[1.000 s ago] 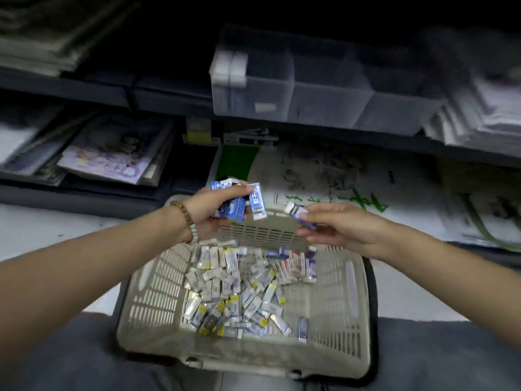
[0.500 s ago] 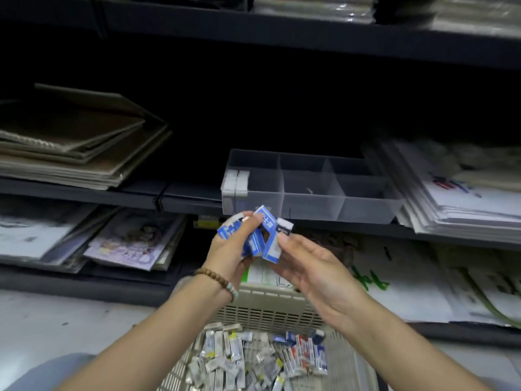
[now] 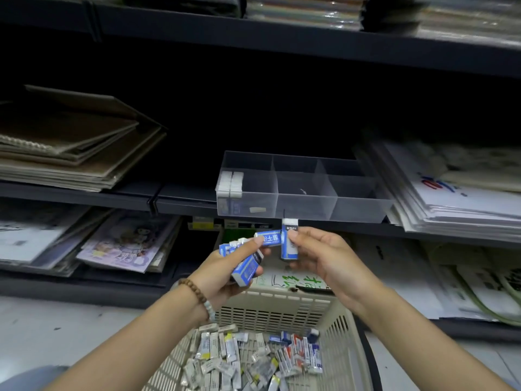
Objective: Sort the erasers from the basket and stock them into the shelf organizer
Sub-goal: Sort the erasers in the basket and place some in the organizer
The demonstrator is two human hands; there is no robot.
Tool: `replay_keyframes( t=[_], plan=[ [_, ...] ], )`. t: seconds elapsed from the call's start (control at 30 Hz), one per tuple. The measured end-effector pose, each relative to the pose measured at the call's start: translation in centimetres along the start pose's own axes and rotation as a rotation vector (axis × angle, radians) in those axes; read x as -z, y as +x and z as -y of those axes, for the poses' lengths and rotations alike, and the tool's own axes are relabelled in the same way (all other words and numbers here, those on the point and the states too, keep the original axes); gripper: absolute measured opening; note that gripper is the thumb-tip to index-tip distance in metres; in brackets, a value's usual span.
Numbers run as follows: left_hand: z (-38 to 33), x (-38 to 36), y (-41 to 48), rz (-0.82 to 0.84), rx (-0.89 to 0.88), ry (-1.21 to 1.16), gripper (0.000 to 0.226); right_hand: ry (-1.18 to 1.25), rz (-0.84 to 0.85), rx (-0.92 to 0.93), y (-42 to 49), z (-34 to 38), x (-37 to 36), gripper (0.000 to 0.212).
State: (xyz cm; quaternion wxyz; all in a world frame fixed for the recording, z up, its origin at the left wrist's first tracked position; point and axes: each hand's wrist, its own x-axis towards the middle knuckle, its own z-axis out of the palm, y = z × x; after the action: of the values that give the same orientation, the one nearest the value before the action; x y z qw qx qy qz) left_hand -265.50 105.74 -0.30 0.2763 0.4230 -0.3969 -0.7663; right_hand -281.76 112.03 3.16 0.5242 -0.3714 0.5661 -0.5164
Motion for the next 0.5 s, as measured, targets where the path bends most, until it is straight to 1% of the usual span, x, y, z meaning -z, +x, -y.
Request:
replay_keyframes(
  t=[0.1,0.13,0.2,0.27,0.33,0.4,0.5],
  plan=[
    [0.0,0.3,-0.3,0.076,0.099,-0.081,0.041,-0.097,-0.003,0.002,0.0,0.2,0.0,0.019],
    [0.1,0.3,-0.3,0.081,0.097,-0.074,0.040,-0.107,-0.004,0.001,0.0,0.1,0.0,0.020],
    [0.2,0.3,-0.4,0.039,0.049,-0.031,0.042,-0.084,-0.005,-0.001,0.0,0.0,0.1,0.021],
    [0.3,0.2,-0.4,-0.029,-0.027,-0.004,0.044,-0.004,-0.006,-0.004,0.1,-0.2,0.2,0.023],
    [0.3,0.1,-0.5,-0.062,-0.095,0.012,0.043,0.129,-0.011,-0.015,0.2,-0.4,0.0,0.021],
    [0.4,-0.1,-0.7,-0.066,-0.147,0.031,0.048,0.242,-0.022,-0.020,0.2,-0.6,-0.5,0.023],
    [0.6,-0.3,-0.9,-0.046,-0.187,0.058,0.054,0.304,-0.070,-0.009,0.2,-1.0,-0.8,0.023]
  ],
)
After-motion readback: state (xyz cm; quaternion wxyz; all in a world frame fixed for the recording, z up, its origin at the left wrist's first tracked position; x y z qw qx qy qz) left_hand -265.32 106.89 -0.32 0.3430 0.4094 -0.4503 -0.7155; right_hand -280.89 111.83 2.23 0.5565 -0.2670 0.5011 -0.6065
